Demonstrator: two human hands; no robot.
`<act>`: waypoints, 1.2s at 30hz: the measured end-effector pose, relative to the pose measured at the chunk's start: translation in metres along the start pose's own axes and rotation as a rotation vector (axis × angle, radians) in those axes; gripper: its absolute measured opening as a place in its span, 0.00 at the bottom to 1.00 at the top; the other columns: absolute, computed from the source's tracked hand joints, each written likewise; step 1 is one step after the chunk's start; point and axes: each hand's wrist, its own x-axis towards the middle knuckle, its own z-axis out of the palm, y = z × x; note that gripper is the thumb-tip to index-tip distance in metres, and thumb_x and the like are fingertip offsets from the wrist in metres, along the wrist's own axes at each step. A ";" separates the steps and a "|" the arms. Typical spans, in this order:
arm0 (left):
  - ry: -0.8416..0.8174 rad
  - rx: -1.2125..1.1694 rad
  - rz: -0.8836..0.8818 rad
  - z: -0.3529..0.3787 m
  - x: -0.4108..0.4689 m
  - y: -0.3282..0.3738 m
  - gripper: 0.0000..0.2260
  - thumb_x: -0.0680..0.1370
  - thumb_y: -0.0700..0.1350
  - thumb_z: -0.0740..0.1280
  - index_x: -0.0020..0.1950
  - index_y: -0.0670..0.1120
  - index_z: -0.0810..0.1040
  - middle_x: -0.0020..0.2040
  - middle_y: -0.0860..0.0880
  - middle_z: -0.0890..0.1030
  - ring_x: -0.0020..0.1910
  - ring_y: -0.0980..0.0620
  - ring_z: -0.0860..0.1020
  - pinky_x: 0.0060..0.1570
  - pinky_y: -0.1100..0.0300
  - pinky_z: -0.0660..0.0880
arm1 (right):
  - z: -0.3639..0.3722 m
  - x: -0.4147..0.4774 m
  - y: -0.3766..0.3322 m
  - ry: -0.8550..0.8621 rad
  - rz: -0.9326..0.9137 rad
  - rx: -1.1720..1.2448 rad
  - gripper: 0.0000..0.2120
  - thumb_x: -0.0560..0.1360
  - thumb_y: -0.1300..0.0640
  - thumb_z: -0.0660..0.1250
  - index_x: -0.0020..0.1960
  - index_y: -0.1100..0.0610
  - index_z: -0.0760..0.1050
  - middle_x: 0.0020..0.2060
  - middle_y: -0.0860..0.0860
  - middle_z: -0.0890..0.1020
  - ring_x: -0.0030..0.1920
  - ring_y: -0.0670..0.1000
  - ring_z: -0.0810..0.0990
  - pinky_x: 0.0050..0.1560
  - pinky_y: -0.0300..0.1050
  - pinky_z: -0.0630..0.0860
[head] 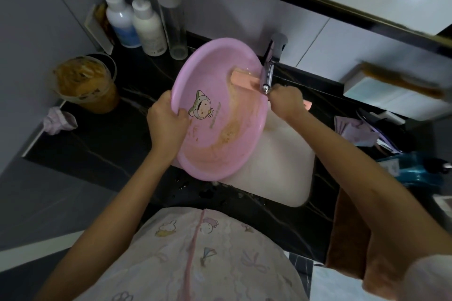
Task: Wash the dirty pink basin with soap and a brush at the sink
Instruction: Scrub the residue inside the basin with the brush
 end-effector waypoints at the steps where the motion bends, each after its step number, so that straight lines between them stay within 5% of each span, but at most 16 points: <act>1: 0.000 0.001 0.001 0.000 0.000 0.000 0.10 0.72 0.32 0.63 0.52 0.38 0.77 0.43 0.45 0.79 0.42 0.52 0.77 0.36 0.64 0.75 | 0.005 -0.003 0.002 -0.006 -0.002 0.027 0.21 0.78 0.64 0.55 0.69 0.55 0.68 0.47 0.57 0.78 0.46 0.60 0.80 0.39 0.50 0.73; 3: 0.002 0.008 0.005 0.000 0.000 0.000 0.10 0.72 0.32 0.63 0.51 0.38 0.77 0.43 0.44 0.79 0.41 0.52 0.77 0.36 0.64 0.76 | 0.022 -0.018 -0.002 -0.124 -0.059 0.086 0.29 0.79 0.62 0.53 0.75 0.41 0.54 0.46 0.56 0.77 0.47 0.59 0.80 0.39 0.48 0.72; 6: 0.008 0.015 0.015 0.000 0.001 -0.001 0.09 0.72 0.33 0.64 0.51 0.37 0.77 0.44 0.42 0.80 0.42 0.51 0.77 0.38 0.58 0.78 | 0.043 -0.031 -0.017 -0.340 -0.122 0.194 0.27 0.81 0.57 0.51 0.75 0.37 0.49 0.54 0.59 0.76 0.53 0.60 0.78 0.45 0.48 0.71; 9: 0.011 0.019 0.022 0.000 0.000 -0.002 0.10 0.72 0.32 0.64 0.52 0.37 0.77 0.44 0.44 0.79 0.42 0.52 0.77 0.37 0.63 0.76 | 0.034 -0.017 -0.014 -0.190 -0.069 0.200 0.24 0.82 0.52 0.51 0.75 0.37 0.51 0.55 0.59 0.76 0.53 0.60 0.78 0.45 0.48 0.72; 12: 0.006 0.008 0.022 0.001 0.000 0.000 0.10 0.72 0.32 0.64 0.52 0.37 0.77 0.43 0.46 0.78 0.42 0.52 0.77 0.36 0.67 0.73 | 0.024 -0.006 -0.002 -0.029 -0.001 0.118 0.27 0.81 0.58 0.53 0.76 0.41 0.53 0.50 0.60 0.78 0.47 0.61 0.80 0.41 0.51 0.73; 14: 0.007 0.002 0.020 0.000 0.000 -0.001 0.10 0.72 0.32 0.64 0.52 0.37 0.77 0.43 0.46 0.78 0.42 0.52 0.77 0.36 0.67 0.74 | 0.030 -0.006 -0.007 -0.149 0.010 0.154 0.23 0.81 0.48 0.56 0.75 0.47 0.59 0.55 0.59 0.78 0.53 0.60 0.79 0.50 0.51 0.73; 17: 0.013 0.005 0.029 0.001 0.001 -0.002 0.10 0.72 0.32 0.64 0.52 0.37 0.76 0.44 0.43 0.80 0.43 0.50 0.78 0.38 0.61 0.77 | 0.039 -0.008 -0.012 -0.258 -0.035 0.245 0.32 0.74 0.32 0.55 0.67 0.53 0.72 0.56 0.57 0.79 0.58 0.58 0.77 0.54 0.47 0.68; 19: 0.017 0.007 0.032 0.001 0.001 -0.003 0.09 0.71 0.33 0.64 0.51 0.37 0.76 0.44 0.41 0.80 0.42 0.49 0.79 0.39 0.56 0.79 | 0.036 -0.006 -0.007 -0.126 0.028 0.256 0.23 0.79 0.46 0.56 0.74 0.46 0.62 0.51 0.58 0.78 0.51 0.59 0.79 0.43 0.47 0.69; 22: 0.026 0.027 0.028 0.002 0.002 -0.005 0.08 0.71 0.33 0.64 0.50 0.37 0.76 0.43 0.41 0.80 0.41 0.49 0.78 0.40 0.52 0.79 | 0.033 -0.014 -0.010 -0.088 0.000 0.235 0.28 0.81 0.58 0.52 0.76 0.39 0.47 0.49 0.59 0.76 0.47 0.59 0.80 0.39 0.48 0.70; 27: 0.023 0.007 0.024 0.003 0.001 -0.005 0.09 0.71 0.33 0.63 0.49 0.37 0.77 0.41 0.44 0.78 0.40 0.50 0.77 0.35 0.63 0.75 | 0.058 -0.060 -0.052 -0.363 0.002 0.425 0.25 0.82 0.53 0.50 0.76 0.38 0.47 0.59 0.59 0.76 0.52 0.59 0.79 0.46 0.47 0.76; 31: 0.033 -0.051 -0.027 0.002 0.004 -0.012 0.08 0.71 0.33 0.63 0.47 0.40 0.77 0.39 0.47 0.77 0.37 0.54 0.76 0.36 0.67 0.75 | 0.053 -0.093 -0.090 -0.532 -0.021 0.746 0.25 0.81 0.59 0.50 0.75 0.43 0.55 0.70 0.59 0.68 0.61 0.59 0.75 0.59 0.47 0.74; 32: 0.031 -0.076 -0.033 0.001 0.004 -0.016 0.07 0.71 0.33 0.63 0.47 0.42 0.76 0.38 0.48 0.77 0.36 0.56 0.76 0.35 0.69 0.75 | 0.047 -0.098 -0.098 -0.577 -0.022 0.838 0.26 0.80 0.61 0.51 0.75 0.44 0.57 0.71 0.58 0.67 0.59 0.58 0.76 0.57 0.45 0.75; 34: 0.026 -0.132 -0.037 0.000 0.006 -0.024 0.06 0.72 0.34 0.64 0.45 0.44 0.75 0.36 0.51 0.75 0.35 0.60 0.75 0.35 0.70 0.74 | 0.028 -0.107 -0.115 -0.655 -0.004 1.044 0.26 0.79 0.62 0.51 0.75 0.45 0.59 0.66 0.57 0.71 0.39 0.53 0.78 0.33 0.39 0.76; 36: 0.029 -0.188 -0.046 -0.001 0.008 -0.032 0.03 0.74 0.37 0.64 0.41 0.44 0.74 0.34 0.53 0.74 0.33 0.61 0.75 0.35 0.67 0.73 | 0.008 -0.114 -0.133 -0.728 0.046 1.277 0.25 0.79 0.61 0.52 0.73 0.44 0.61 0.46 0.56 0.78 0.28 0.48 0.66 0.21 0.37 0.63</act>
